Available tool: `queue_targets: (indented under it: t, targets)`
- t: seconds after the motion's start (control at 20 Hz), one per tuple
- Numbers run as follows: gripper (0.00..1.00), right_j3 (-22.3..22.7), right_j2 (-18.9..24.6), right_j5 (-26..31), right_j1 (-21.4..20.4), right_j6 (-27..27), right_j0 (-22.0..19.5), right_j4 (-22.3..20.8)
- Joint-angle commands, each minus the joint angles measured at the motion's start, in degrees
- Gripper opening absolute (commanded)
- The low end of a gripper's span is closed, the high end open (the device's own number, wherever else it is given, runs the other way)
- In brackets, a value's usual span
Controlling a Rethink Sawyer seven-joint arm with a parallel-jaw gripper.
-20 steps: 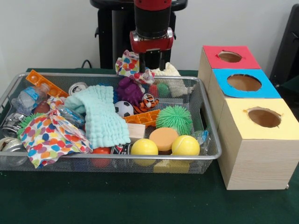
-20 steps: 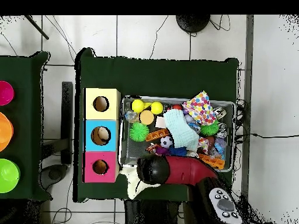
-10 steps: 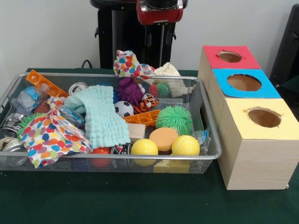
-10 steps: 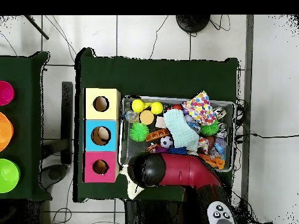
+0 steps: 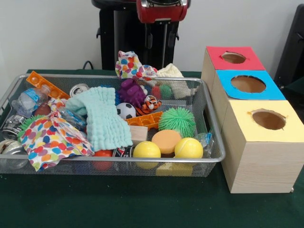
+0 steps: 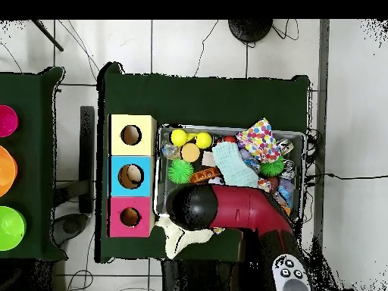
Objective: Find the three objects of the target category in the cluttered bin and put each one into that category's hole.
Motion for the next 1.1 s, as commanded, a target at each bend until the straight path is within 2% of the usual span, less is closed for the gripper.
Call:
queue_targets:
  t: [0.05,0.45,1.1]
  targets:
    - [1.00,-6.4,2.7,-1.0,6.9,4.7,-0.3,-0.7]
    - [1.00,-5.5,2.1,-8.5,10.7,4.4,-1.7,-2.3]
    - [1.00,-4.0,1.2,-16.4,15.0,4.4,-2.5,-3.2]
